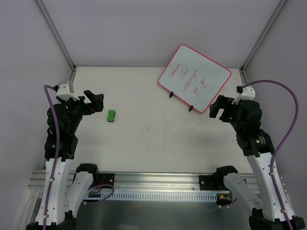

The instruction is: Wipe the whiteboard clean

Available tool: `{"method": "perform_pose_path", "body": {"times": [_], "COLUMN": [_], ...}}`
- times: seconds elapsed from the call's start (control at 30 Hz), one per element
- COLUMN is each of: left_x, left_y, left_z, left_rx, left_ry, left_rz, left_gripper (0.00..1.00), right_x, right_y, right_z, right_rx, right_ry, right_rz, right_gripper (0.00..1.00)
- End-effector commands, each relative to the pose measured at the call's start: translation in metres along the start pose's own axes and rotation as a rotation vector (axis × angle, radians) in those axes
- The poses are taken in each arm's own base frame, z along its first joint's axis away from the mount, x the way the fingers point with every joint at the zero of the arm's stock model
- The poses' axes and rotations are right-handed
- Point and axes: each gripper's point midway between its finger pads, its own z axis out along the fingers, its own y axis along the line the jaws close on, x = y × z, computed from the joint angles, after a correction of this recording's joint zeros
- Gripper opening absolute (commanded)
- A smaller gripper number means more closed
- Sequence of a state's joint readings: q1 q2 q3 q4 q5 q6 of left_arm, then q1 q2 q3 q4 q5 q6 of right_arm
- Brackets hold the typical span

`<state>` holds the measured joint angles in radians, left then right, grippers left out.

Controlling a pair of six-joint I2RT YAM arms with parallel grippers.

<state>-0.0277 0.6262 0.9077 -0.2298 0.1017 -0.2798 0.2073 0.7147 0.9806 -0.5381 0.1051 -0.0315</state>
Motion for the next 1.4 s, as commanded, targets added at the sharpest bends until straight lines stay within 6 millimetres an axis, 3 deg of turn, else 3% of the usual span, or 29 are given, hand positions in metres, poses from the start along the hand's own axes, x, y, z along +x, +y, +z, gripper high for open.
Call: {"method": "perform_pose_path", "body": {"times": [0.0,0.13,0.23,0.43,0.57,0.63,0.67,0.73,0.9,1.07,1.13,1.2,1.37], "left_x": [0.02,0.041,0.052,0.063,0.066,0.067,0.066,0.067,0.069,0.07,0.07,0.069,0.067], "left_y": [-0.005,-0.003,-0.001,0.0,-0.001,-0.001,-0.001,0.001,0.002,0.004,0.005,0.005,0.007], "left_z": [0.003,0.005,0.004,0.0,-0.002,-0.003,-0.004,-0.005,-0.005,-0.003,-0.002,-0.001,0.001], "left_rx": [0.037,0.039,0.038,0.04,0.049,0.049,0.049,0.045,0.039,0.031,0.025,0.026,0.014], "left_ry": [0.052,0.106,0.133,0.157,0.162,0.162,0.159,0.16,0.163,0.169,0.177,0.178,0.177], "left_rz": [-0.032,-0.063,-0.078,-0.078,-0.084,-0.078,-0.071,-0.066,-0.06,-0.055,-0.053,-0.039,-0.026], "left_gripper": [0.99,0.99,0.99,0.99,0.99,0.99,0.99,0.99,0.99,0.99,0.99,0.99,0.99], "right_x": [0.002,0.025,0.036,0.016,-0.01,-0.014,-0.015,-0.011,-0.029,-0.022,-0.022,-0.008,-0.004], "right_y": [0.001,-0.006,-0.02,-0.023,-0.052,-0.043,-0.033,-0.03,-0.063,-0.079,-0.078,-0.086,-0.089], "right_z": [0.03,0.056,0.073,0.116,0.14,0.149,0.156,0.159,0.177,0.196,0.201,0.216,0.229], "right_rx": [0.032,0.127,0.208,0.054,0.04,-0.084,-0.229,-0.314,-0.308,-0.372,-0.421,-0.462,-0.513], "right_ry": [0.018,0.106,0.14,0.144,0.02,0.033,0.082,0.171,0.165,0.161,0.164,0.196,0.193], "right_rz": [0.063,0.192,0.188,0.14,0.073,0.062,0.076,0.094,0.183,0.149,0.156,0.187,0.175], "right_gripper": [0.99,0.99,0.99,0.99,0.99,0.99,0.99,0.99,0.99,0.98,0.95,0.93,0.93]}}
